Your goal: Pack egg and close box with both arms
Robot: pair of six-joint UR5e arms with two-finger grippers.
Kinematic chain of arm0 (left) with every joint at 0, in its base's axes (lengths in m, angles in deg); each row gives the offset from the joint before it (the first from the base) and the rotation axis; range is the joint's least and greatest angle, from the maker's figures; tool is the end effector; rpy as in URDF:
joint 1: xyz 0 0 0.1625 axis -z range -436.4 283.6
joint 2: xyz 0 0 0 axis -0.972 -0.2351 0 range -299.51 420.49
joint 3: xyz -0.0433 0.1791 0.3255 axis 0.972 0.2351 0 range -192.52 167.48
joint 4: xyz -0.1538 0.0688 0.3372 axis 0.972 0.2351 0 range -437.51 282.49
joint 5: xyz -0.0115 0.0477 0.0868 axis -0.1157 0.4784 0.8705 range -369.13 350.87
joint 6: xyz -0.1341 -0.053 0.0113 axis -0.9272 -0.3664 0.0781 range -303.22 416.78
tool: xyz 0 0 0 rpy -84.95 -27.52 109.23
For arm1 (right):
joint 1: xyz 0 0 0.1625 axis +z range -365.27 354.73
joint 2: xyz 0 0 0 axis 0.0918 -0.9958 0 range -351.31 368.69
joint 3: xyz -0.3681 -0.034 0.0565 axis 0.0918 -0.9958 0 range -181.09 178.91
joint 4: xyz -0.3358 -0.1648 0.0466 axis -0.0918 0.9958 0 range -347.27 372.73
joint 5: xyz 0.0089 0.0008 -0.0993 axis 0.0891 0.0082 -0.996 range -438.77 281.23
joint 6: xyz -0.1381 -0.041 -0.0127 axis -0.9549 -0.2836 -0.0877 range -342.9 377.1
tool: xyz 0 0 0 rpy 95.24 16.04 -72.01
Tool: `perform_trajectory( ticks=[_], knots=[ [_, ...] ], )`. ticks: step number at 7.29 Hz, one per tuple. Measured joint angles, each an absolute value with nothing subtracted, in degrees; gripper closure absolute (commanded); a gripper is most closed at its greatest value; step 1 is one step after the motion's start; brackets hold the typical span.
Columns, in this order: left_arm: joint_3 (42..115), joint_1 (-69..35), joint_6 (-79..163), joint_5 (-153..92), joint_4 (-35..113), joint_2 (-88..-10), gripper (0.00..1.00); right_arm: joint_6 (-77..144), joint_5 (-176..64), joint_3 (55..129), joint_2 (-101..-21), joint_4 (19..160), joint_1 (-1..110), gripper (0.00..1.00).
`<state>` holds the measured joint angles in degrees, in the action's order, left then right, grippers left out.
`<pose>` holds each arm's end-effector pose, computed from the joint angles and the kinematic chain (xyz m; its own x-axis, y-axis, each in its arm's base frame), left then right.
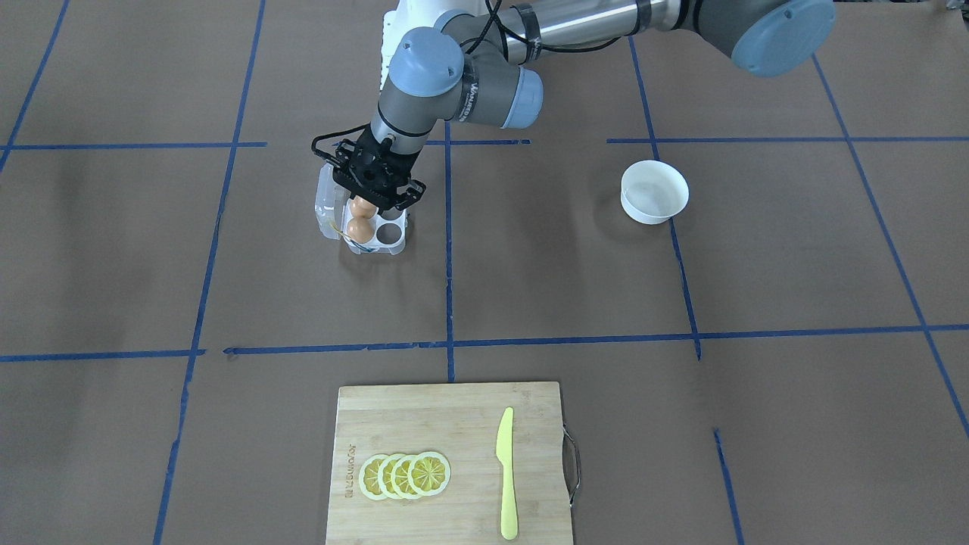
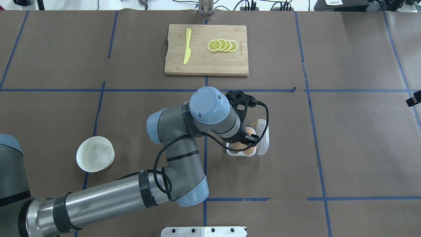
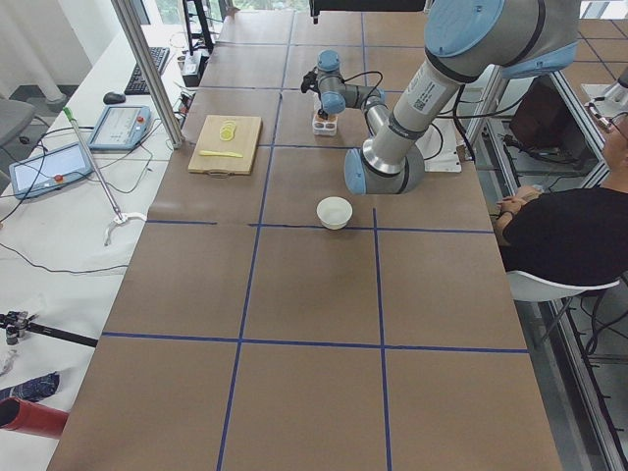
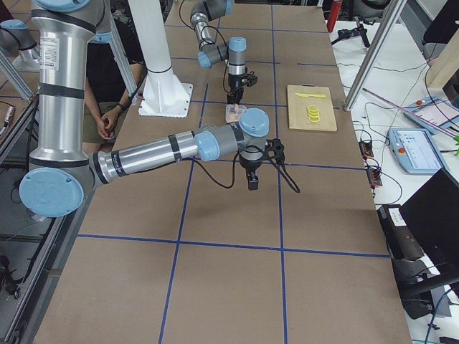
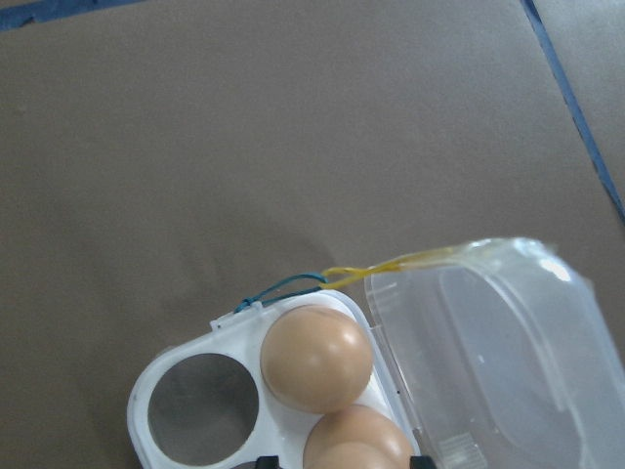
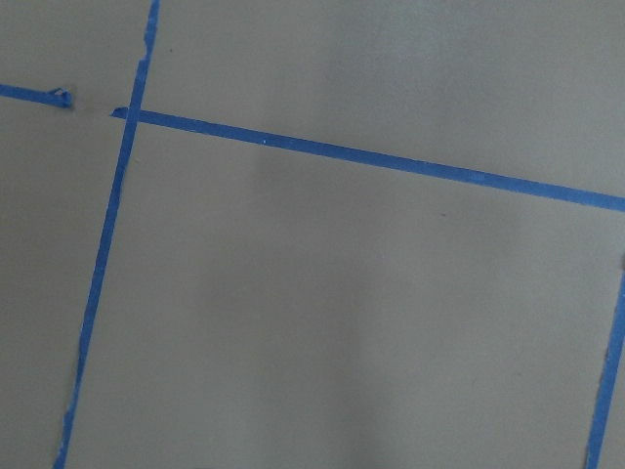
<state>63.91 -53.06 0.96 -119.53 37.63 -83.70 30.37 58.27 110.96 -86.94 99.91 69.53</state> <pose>0.6425 -0.3675 0.1166 0.3567 0.4196 -0.8347 -0.1459 0.9075 0.3938 -0.0857 -0.4204 0.4951 0.6353 -0.1915 0.7481 0.1046 0.9812 0.1623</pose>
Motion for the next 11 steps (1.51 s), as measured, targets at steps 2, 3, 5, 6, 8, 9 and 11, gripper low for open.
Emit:
perform_trajectory(
  ticks=[2,3,5,6,8,9,11],
  knots=[
    [63.93,-52.98,1.07,-119.29,37.63,-83.52,0.6,30.37,58.27,110.96,-86.94,99.91,69.53,0.0],
    [63.97,-52.96,1.13,-119.2,37.65,-83.5,0.31,30.38,58.26,110.92,-86.94,99.91,69.53,0.0],
    [64.01,-52.88,2.0,-118.98,37.7,-83.48,0.28,30.37,58.25,110.89,-86.94,99.91,69.52,0.0],
    [64.02,-52.87,2.29,-118.84,37.71,-83.45,0.28,30.37,58.25,110.88,-86.94,99.91,69.53,0.0],
    [64.03,-52.76,2.44,-118.74,37.7,-83.41,0.28,30.38,58.25,110.84,-86.94,99.93,69.53,0.0],
    [64.33,-52.3,2.44,-118.76,37.55,-83.21,0.28,30.37,58.25,110.84,-86.94,99.95,69.52,0.0],
    [68.94,-48.92,3.52,-118.98,36.92,-78.46,0.28,30.24,57.97,110.66,-86.96,99.92,69.53,0.0]
  ],
)
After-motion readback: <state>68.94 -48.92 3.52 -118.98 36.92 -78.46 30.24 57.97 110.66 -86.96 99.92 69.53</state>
